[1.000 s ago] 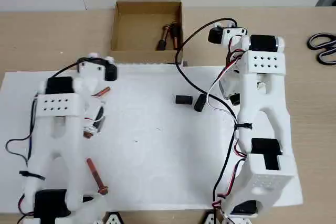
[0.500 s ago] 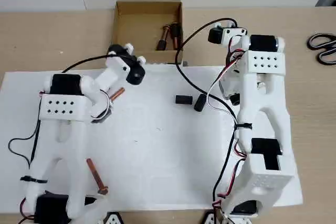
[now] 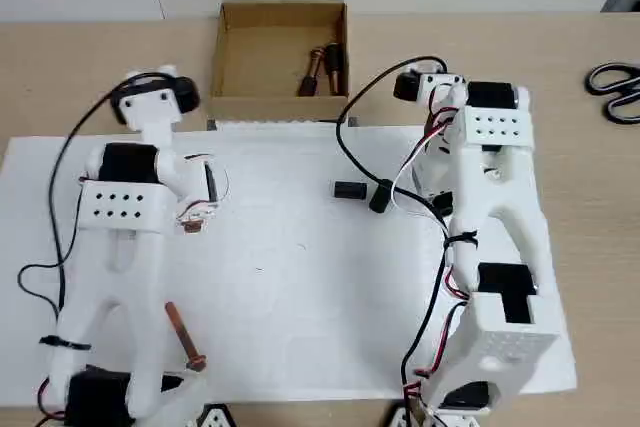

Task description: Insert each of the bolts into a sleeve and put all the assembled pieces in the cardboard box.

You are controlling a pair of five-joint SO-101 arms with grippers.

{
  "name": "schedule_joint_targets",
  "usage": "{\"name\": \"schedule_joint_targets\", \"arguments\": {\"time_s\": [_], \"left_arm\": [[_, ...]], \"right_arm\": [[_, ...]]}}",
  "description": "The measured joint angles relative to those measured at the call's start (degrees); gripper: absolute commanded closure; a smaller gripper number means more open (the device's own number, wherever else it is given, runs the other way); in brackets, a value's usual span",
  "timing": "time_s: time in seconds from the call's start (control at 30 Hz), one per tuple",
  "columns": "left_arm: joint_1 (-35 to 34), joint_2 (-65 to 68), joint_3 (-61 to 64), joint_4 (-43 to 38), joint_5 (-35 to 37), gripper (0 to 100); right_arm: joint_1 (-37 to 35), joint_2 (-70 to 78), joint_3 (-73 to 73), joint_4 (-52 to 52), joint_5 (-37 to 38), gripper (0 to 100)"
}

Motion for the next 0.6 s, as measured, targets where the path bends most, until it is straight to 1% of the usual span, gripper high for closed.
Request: {"name": "schedule_joint_targets", "arguments": {"time_s": [0.1, 0.23, 0.37, 0.6], "left_arm": [[0.00, -0.09, 0.26, -1.85, 10.11, 100], [-0.88, -0.18, 1.14, -3.60, 26.81, 100], [-0.70, -0.18, 4.31, -5.71, 41.85, 99], [-1.67, -0.18, 11.60, -15.47, 62.77, 99]], "right_arm": [[-1.41, 0.00, 0.26, -0.79, -0.35, 98.9], [-2.02, 0.00, 0.26, -0.88, -0.35, 98.9], [-1.93, 0.00, 0.26, -0.88, -0.35, 98.9], [-2.02, 0.00, 0.62, -0.97, -0.35, 98.9]]}}
